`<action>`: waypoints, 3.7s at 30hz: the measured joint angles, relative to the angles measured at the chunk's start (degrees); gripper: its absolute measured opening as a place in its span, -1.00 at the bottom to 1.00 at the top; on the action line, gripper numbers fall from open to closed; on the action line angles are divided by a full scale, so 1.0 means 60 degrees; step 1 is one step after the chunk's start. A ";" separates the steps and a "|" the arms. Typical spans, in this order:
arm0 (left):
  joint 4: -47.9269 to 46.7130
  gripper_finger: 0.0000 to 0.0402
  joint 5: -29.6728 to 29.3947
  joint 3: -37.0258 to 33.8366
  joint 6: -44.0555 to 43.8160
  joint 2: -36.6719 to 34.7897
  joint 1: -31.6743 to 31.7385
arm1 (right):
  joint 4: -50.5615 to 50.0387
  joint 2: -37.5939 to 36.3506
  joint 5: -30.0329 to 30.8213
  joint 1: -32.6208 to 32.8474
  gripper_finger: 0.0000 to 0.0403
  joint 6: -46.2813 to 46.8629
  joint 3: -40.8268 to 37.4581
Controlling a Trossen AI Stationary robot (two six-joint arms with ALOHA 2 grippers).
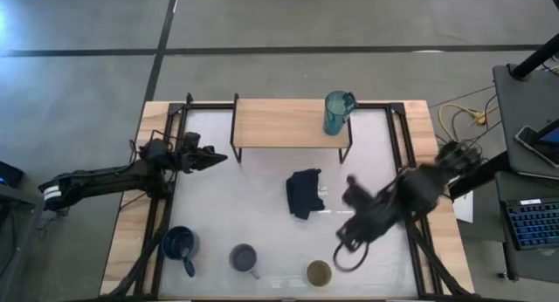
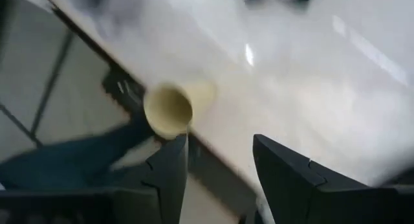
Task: Stack small to large cups/mugs on shelf
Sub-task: Put the light brown cup on the shelf
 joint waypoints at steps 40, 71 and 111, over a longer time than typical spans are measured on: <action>-0.0068 -0.67 0.0525 -0.0170 0.0164 0.1398 0.0000 | 0.2056 0.3978 -0.0416 0.0407 -0.21 0.0278 -0.0418; -0.0048 -0.67 0.0514 -0.0167 0.0271 0.1634 -0.0004 | -0.0387 0.3223 0.1754 -0.2248 -0.96 -0.5428 0.2423; -0.0062 -0.67 0.0498 -0.0166 -0.0121 0.2357 -0.0002 | -0.0411 0.0917 0.2741 -0.6183 -0.96 -0.5735 0.3155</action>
